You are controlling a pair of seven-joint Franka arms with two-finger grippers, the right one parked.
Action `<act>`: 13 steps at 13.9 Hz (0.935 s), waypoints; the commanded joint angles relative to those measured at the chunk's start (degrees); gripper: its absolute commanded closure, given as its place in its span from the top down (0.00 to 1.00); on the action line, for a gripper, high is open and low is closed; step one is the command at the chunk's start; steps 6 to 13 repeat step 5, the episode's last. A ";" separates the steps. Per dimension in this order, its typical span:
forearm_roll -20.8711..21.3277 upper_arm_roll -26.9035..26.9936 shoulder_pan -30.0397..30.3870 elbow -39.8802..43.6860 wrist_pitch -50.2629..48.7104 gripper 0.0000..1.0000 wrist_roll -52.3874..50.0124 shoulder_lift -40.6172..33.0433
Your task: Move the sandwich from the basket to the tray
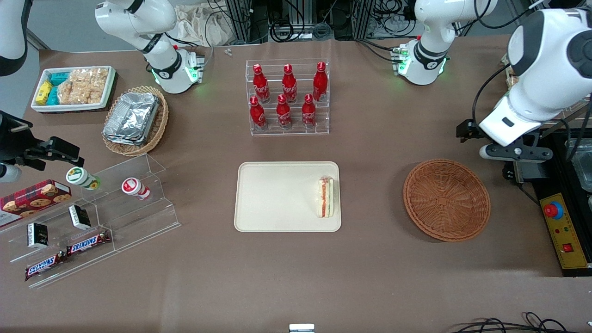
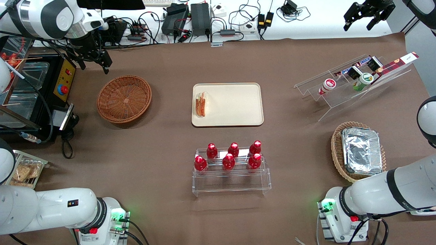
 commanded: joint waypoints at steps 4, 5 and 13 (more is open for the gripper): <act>-0.50 0.73 0.02 12.84 -10.25 1.00 6.73 7.39; -0.59 0.73 0.02 13.02 -10.35 1.00 6.73 7.57; -0.59 0.73 0.02 13.02 -10.35 1.00 6.73 7.57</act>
